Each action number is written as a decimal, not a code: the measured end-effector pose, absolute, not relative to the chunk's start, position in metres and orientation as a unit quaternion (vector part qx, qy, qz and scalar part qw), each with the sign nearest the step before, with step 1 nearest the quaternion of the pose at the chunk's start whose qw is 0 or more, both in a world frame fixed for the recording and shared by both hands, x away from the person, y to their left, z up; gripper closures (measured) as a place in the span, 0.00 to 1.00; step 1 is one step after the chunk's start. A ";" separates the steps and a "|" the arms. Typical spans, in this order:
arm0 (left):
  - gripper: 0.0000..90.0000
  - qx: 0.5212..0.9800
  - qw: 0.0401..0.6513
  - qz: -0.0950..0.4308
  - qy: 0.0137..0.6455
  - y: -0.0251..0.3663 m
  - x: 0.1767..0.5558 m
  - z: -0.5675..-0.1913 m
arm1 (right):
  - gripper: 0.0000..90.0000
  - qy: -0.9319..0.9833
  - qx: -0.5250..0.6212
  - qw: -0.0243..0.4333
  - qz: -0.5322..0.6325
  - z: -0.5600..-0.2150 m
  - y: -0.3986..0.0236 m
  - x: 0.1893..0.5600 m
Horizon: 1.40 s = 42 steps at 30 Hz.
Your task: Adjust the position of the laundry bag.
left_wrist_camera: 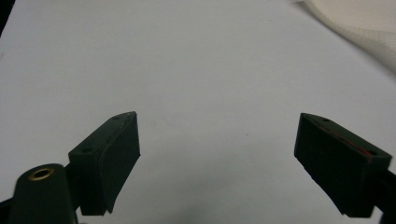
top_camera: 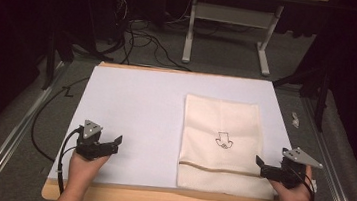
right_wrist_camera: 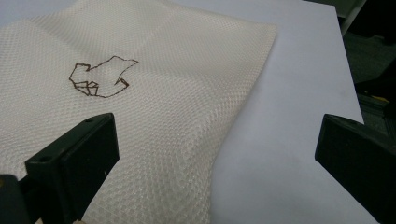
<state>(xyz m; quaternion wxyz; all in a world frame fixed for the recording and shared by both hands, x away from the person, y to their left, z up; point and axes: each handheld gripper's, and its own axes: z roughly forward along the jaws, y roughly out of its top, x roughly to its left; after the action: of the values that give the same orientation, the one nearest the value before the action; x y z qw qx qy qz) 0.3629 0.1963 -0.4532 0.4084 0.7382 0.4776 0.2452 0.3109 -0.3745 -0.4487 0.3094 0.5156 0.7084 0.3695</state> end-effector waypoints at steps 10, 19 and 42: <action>0.18 0.741 0.435 0.244 0.450 0.192 0.358 -0.450 | 0.00 0.703 0.525 0.301 0.373 -0.452 -0.383 0.310; 0.17 0.751 0.442 0.227 0.434 0.185 0.357 -0.451 | 0.16 0.698 0.528 0.279 0.396 -0.449 -0.382 0.309; 0.37 0.765 0.478 0.142 0.408 0.148 0.357 -0.450 | 0.97 0.765 0.511 0.228 0.319 -0.474 -0.350 0.334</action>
<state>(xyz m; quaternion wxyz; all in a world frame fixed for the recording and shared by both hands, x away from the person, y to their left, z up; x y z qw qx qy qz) 0.3566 0.1479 -0.4503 0.4781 0.7647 0.4081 0.1418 0.3339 -0.3497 -0.4741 0.2277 0.5108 0.7650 0.3194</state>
